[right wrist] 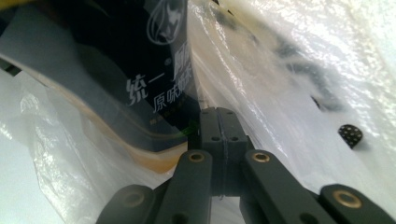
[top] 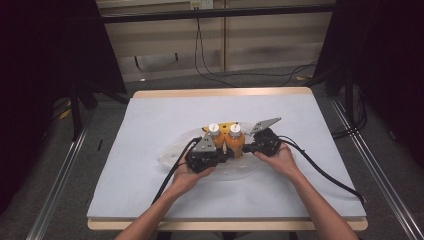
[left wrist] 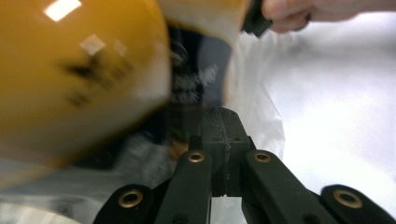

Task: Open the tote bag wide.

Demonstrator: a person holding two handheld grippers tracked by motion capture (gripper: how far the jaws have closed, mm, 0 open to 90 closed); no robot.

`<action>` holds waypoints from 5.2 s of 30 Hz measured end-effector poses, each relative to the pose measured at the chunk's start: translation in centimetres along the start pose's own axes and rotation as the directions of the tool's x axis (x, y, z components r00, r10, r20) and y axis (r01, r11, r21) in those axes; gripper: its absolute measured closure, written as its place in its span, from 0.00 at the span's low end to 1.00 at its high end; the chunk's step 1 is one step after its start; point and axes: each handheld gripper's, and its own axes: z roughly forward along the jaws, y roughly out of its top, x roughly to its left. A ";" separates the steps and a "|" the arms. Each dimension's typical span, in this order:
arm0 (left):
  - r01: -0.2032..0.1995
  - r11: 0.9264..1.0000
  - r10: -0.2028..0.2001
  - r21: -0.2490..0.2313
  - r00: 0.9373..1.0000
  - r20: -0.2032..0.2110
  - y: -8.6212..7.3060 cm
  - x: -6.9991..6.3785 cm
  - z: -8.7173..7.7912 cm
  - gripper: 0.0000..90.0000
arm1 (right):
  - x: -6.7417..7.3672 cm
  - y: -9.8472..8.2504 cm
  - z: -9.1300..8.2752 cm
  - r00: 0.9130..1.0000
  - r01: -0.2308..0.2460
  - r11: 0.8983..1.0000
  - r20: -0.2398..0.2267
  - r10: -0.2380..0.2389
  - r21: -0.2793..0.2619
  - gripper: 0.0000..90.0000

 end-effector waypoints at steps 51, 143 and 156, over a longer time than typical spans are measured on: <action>-0.077 0.988 0.057 0.131 0.987 0.149 -3.0 -3.2 1.1 1.00 | -3.7 3.2 5.2 0.998 -0.062 0.996 0.022 0.061 0.059 1.00; 0.000 0.998 0.007 -0.058 0.995 0.103 -1.2 -3.3 -3.6 0.85 | -2.8 5.7 1.4 0.994 -0.082 0.993 0.071 0.088 -0.081 1.00; 0.060 0.993 -0.062 -0.097 0.998 -0.019 -1.5 -1.6 -6.7 0.37 | -0.7 2.5 -3.3 0.994 -0.078 0.983 0.066 0.090 -0.164 0.68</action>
